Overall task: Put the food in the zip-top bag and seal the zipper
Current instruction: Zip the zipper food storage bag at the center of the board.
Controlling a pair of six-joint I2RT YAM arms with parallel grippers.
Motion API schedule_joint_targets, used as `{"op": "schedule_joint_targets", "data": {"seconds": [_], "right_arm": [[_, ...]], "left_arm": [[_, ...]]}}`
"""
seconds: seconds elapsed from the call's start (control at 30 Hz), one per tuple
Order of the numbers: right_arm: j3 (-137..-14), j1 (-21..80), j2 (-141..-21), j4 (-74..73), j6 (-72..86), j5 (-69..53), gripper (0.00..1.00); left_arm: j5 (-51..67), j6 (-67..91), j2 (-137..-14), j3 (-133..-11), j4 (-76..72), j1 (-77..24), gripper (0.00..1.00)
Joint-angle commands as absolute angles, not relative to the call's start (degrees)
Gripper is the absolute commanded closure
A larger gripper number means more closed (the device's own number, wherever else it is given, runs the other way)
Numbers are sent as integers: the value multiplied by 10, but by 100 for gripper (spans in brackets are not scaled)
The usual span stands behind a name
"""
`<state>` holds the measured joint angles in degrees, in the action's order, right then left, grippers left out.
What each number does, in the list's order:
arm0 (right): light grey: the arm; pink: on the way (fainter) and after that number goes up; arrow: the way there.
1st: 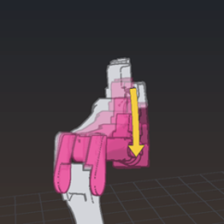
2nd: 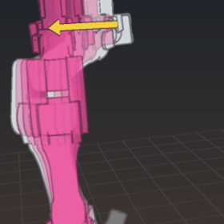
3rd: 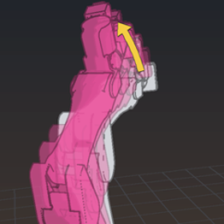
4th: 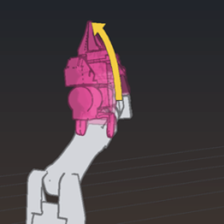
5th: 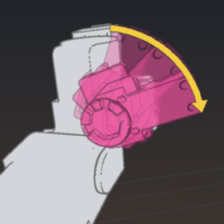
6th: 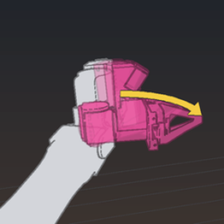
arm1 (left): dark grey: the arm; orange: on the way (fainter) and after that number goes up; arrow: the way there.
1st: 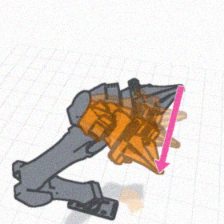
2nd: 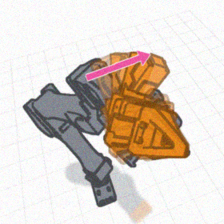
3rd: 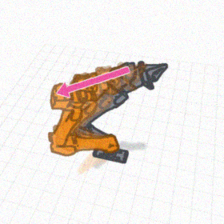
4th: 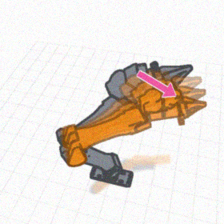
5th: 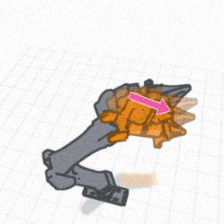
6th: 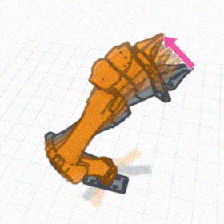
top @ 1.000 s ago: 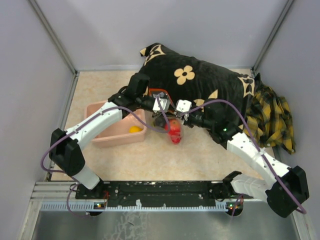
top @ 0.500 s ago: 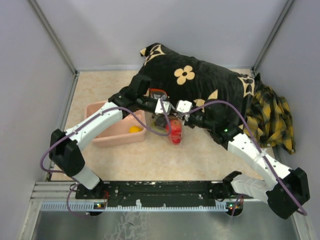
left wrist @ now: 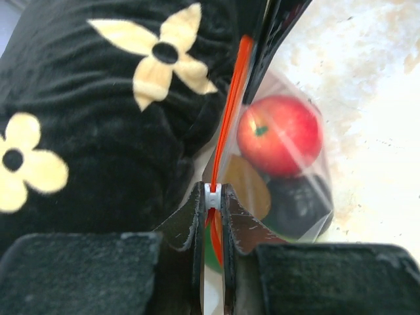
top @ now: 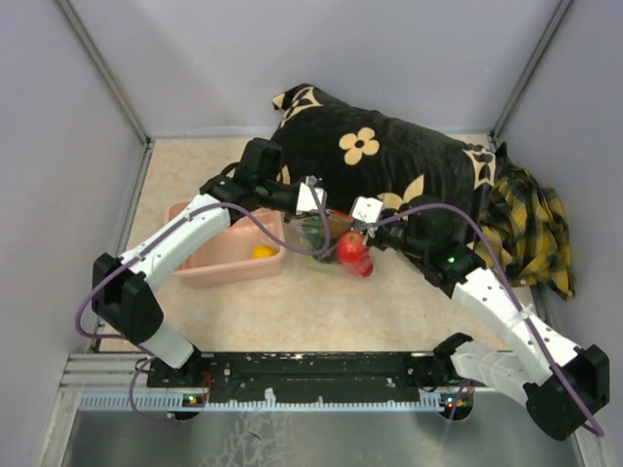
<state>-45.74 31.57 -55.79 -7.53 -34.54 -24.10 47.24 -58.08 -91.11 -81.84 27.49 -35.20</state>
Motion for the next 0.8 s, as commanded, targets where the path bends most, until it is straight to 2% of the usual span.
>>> {"op": "schedule_joint_targets", "data": {"seconds": [0.0, 0.17, 0.2, 0.3, 0.37, 0.67, 0.77], "right_arm": [[-461, 294, -525, -80, -353, -232, 100], [-465, 292, -526, -81, -343, -246, 100], [-466, 292, -527, -77, -337, -250, 95], [-481, 292, -536, -81, -329, -268, 66], [-498, 292, -547, -90, -323, -281, 58], [-530, 292, -586, -72, -305, -312, 51], [-560, 292, -610, -104, -313, -327, 52]], "left_arm": [[419, -595, -894, -833, 301, -322, 100], [435, -594, -891, -834, 302, -314, 100], [451, -592, -891, -836, 302, -314, 100], [481, -581, -890, -845, 300, -317, 100], [492, -574, -890, -850, 300, -320, 100], [514, -560, -892, -866, 298, -353, 99], [516, -559, -893, -871, 298, -363, 99]]}}
